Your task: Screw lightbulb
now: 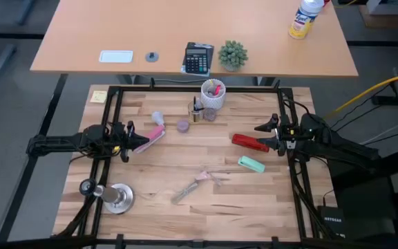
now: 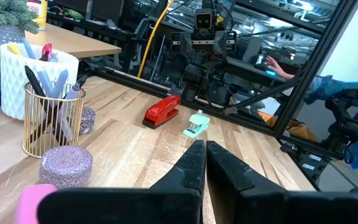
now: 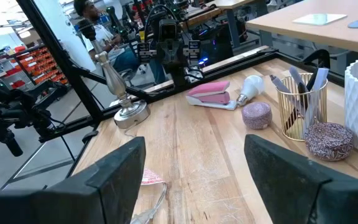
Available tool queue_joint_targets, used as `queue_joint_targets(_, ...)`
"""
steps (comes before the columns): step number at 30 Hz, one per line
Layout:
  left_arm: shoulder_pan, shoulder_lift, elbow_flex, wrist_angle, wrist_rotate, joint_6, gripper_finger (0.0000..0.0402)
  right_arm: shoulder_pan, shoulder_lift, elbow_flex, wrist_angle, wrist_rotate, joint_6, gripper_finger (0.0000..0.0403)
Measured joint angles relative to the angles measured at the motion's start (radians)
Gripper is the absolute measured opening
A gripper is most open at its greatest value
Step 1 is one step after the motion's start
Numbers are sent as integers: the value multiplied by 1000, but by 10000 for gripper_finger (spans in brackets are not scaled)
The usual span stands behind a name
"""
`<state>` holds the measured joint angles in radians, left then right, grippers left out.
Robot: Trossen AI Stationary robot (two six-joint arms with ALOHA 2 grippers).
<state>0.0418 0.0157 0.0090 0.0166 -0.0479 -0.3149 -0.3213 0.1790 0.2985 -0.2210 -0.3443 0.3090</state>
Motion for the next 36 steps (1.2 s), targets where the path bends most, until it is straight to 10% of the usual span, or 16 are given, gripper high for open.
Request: queue_joint_targets(36,0,0,0,0,0,0,5,0,0,0,8,66,0,280)
